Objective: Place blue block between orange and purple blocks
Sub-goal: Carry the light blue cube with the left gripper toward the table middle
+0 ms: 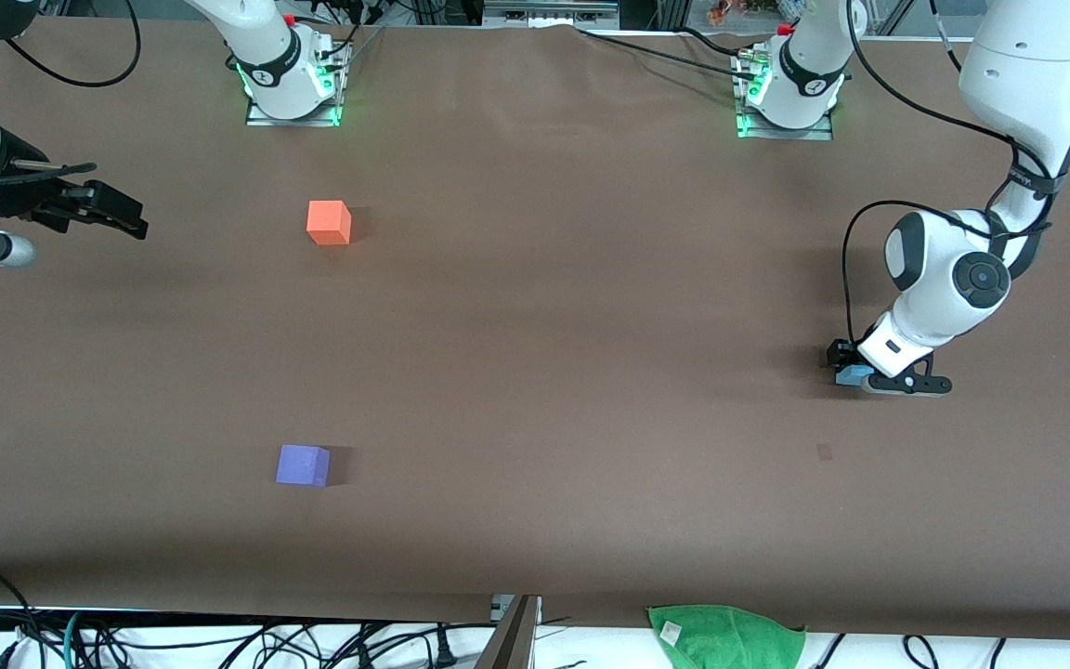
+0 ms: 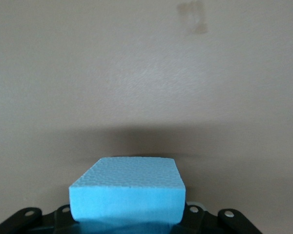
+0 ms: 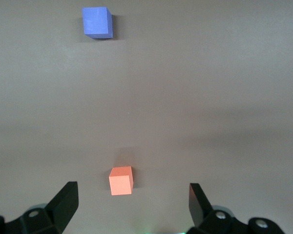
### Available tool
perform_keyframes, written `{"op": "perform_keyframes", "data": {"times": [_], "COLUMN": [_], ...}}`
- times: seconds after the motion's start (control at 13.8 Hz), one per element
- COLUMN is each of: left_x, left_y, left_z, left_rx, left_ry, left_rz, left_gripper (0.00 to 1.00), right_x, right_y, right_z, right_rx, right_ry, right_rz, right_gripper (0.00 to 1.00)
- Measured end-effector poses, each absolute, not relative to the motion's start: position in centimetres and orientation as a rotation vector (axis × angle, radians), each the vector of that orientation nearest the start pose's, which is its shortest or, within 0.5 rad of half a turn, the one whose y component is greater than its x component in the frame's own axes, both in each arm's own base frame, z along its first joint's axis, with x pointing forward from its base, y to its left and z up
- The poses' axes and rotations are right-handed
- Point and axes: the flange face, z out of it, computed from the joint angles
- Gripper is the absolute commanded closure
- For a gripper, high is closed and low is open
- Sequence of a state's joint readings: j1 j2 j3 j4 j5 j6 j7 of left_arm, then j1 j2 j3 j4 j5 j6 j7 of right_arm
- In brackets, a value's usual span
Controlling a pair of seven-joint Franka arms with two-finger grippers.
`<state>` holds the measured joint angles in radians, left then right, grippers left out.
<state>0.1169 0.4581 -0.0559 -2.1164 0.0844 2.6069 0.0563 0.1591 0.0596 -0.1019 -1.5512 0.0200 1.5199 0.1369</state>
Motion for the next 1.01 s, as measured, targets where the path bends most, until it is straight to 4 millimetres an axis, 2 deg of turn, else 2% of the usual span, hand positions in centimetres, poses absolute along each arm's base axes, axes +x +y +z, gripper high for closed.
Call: {"op": "perform_keyframes", "data": {"times": [0.14,0.29,0.36,0.58,0.72,0.8,1.01], "left_x": [59.2,60.3,60.7,60.7,60.5,60.3,58.6], "left_y": [0.8,-3.4,-6.3,-17.2,-23.5,-26.5,-37.3], "left_z": [23.0,26.6,28.1,31.5,32.1,31.7,28.6], "left_rx": [-3.124,-3.135,-3.147,-3.194,-3.216,-3.229,-3.267], "left_ry": [0.151,0.177,0.168,0.192,0.194,0.180,0.044], "left_rz": [0.038,0.116,0.118,0.074,0.052,0.056,0.114], "left_gripper": [0.88,0.88,0.88,0.88,0.88,0.88,0.88], "right_x": [56.5,56.5,56.5,56.5,56.5,56.5,56.5], "right_y": [3.6,3.6,3.6,3.6,3.6,3.6,3.5], "right_z": [59.6,59.6,59.6,59.6,59.6,59.6,59.6], "right_rx": [-3.131,-3.131,-3.131,-3.131,-3.131,-3.131,-3.131], "right_ry": [0.125,0.125,0.126,0.126,0.126,0.126,0.127], "right_rz": [0.143,0.143,0.144,0.144,0.144,0.144,0.144], "right_gripper": [0.00,0.00,0.00,0.00,0.00,0.00,0.00]}}
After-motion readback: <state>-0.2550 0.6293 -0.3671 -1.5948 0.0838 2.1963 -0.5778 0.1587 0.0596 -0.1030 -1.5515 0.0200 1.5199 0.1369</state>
